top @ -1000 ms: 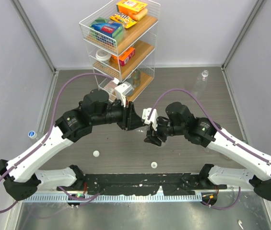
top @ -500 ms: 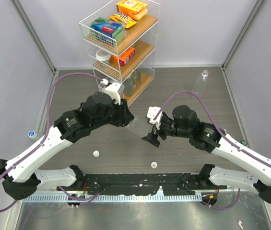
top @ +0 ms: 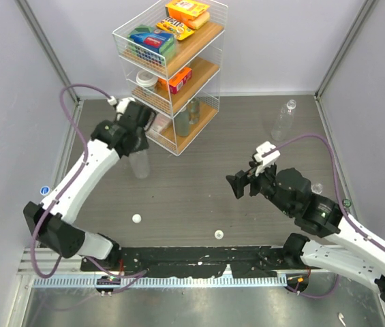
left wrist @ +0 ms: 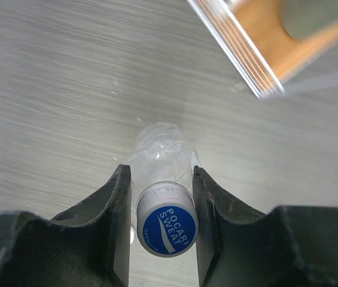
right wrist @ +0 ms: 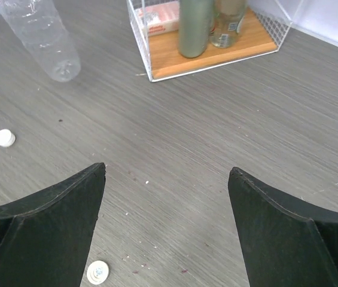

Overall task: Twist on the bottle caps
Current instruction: Place the plastic bottle at the center of the board.

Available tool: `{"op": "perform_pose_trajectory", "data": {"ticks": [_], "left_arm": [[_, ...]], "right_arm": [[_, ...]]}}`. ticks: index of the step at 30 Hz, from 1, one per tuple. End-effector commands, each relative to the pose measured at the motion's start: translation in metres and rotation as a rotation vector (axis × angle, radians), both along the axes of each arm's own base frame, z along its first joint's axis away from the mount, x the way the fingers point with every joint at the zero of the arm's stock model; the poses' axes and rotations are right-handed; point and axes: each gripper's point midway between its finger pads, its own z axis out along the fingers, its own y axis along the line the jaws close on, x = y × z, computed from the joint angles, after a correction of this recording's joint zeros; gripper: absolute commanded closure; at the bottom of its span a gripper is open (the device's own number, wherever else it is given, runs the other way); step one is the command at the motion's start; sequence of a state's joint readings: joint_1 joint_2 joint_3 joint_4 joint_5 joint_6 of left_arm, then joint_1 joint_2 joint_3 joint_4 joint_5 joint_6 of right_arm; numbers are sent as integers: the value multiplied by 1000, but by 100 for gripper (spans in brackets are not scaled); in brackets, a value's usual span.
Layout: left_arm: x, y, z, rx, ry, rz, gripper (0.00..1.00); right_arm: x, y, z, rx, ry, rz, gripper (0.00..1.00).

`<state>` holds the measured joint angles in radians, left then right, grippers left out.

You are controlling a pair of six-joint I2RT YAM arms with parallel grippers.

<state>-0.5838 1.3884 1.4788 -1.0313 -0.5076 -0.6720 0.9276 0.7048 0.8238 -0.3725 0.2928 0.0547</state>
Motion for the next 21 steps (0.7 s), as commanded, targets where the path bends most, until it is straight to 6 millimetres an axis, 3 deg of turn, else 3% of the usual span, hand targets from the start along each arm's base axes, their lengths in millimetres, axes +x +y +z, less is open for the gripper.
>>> {"op": "perform_pose_trajectory", "data": {"ticks": [1, 5, 8, 12, 15, 21], "left_arm": [[45, 51, 25, -41, -58, 170, 100], [76, 98, 19, 66, -29, 336, 100], [119, 119, 14, 40, -42, 370, 100], [160, 140, 11, 22, -29, 386, 100], [174, 156, 9, 65, -7, 439, 100], [180, 169, -21, 33, 49, 448, 100]], "right_arm": [[0, -22, 13, 96, -58, -93, 12], [-2, -27, 7, 137, -83, -101, 12], [-4, -30, 2, 128, -82, -100, 12], [-7, -29, 1, 120, -68, -86, 12], [-7, -28, -1, 119, -63, -82, 12], [-5, -24, -10, 81, -46, -76, 11]]}}
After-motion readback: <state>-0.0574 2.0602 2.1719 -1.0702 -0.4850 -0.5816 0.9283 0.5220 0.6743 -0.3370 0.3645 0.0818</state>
